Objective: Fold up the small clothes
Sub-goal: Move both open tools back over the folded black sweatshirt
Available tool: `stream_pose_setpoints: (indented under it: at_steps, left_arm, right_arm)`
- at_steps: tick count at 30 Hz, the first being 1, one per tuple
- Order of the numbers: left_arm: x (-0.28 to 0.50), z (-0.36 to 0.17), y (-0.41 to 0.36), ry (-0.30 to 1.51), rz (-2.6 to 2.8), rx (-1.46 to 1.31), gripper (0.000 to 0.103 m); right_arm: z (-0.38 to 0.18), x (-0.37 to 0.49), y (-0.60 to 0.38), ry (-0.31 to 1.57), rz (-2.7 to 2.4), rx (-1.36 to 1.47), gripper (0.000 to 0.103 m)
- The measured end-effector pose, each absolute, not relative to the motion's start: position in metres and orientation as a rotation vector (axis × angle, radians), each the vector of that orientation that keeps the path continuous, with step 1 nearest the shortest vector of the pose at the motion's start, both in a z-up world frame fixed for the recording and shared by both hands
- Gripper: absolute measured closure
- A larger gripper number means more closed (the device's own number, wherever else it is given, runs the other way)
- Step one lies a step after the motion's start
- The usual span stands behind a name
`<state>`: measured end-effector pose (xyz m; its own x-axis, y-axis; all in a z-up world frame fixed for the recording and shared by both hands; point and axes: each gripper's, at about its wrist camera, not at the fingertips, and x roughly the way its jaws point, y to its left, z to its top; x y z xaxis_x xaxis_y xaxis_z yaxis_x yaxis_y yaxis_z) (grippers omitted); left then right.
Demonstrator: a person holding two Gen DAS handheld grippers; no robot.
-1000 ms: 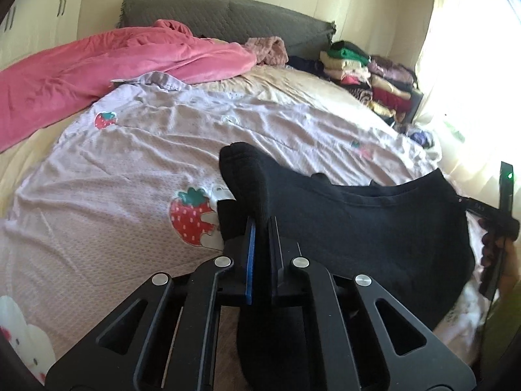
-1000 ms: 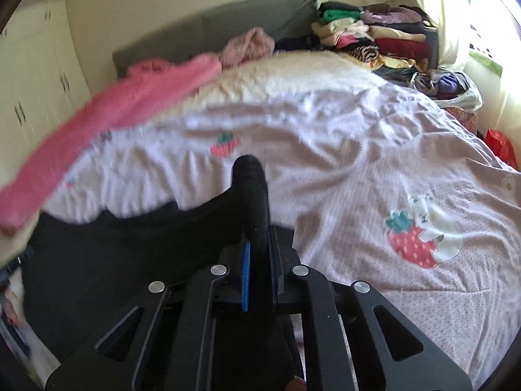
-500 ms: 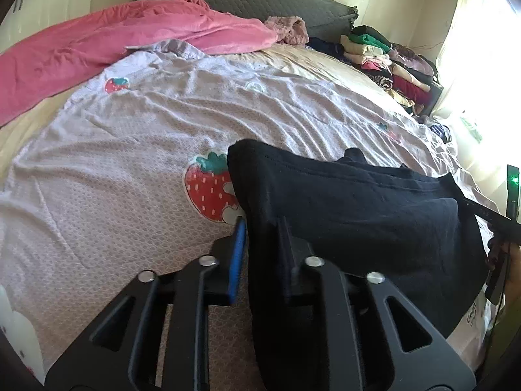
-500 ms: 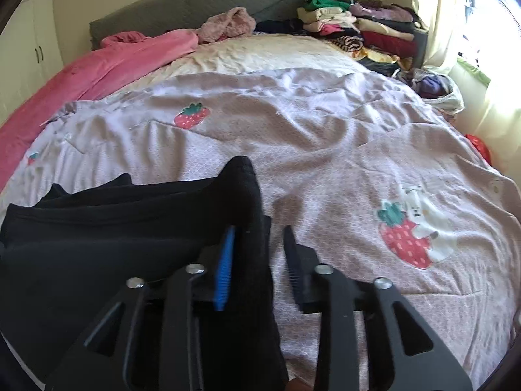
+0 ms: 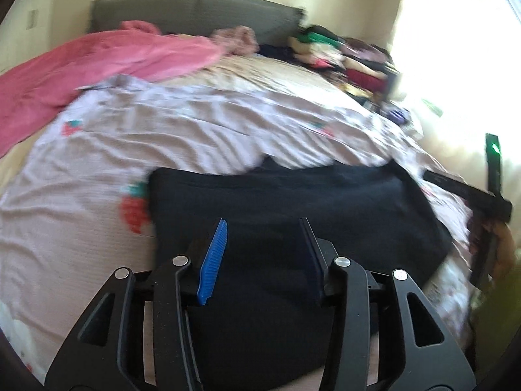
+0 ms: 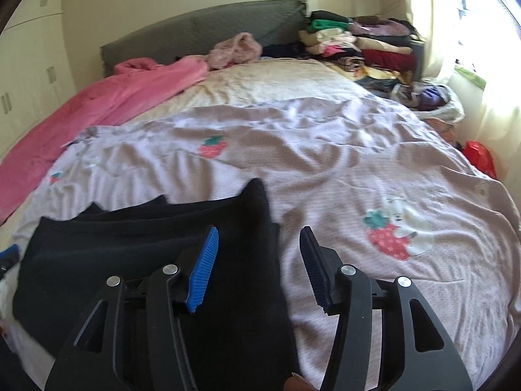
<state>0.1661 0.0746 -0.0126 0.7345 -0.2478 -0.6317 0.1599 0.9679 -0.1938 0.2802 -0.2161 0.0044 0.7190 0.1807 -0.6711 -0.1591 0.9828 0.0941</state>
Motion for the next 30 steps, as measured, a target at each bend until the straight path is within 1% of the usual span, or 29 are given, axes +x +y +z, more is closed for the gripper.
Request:
stream_pose_setpoints:
  at_steps: [6,9,12,17,20,23,25,29,30]
  left_arm:
    - [0.161,-0.031,0.017,0.765,-0.377,-0.036,0.067]
    - [0.168,-0.044,0.010,0.804,-0.388,-0.017,0.061]
    - [0.177,-0.054,0.013,0.828,-0.374,-0.019,0.061]
    - [0.188,-0.056,0.029,0.818,-0.330,-0.056,0.061]
    - [0.195,-0.057,0.042,0.814,-0.298,-0.084,0.060]
    - [0.198,-0.054,0.055,0.803,-0.250,-0.103,0.060]
    - [0.199,-0.053,0.064,0.801,-0.218,-0.116,0.056]
    - [0.198,-0.049,0.075,0.795,-0.188,-0.137,0.054]
    - [0.197,-0.047,0.076,0.790,-0.176,-0.137,0.050]
  right_arm:
    - [0.002,0.265,-0.165,0.790,0.399,-0.025,0.049]
    - [-0.008,0.262,-0.139,0.826,0.480,-0.076,0.049]
    - [-0.028,0.272,-0.118,0.901,0.478,-0.150,0.049]
    - [-0.038,0.293,-0.112,0.892,0.394,-0.207,0.049]
    - [-0.045,0.310,-0.135,0.912,0.319,-0.112,0.045]
    - [-0.045,0.317,-0.155,0.912,0.262,-0.044,0.046]
    - [-0.044,0.316,-0.162,0.913,0.266,-0.020,0.046]
    - [-0.038,0.310,-0.164,0.895,0.273,-0.009,0.045]
    - [-0.036,0.307,-0.166,0.886,0.279,-0.005,0.044]
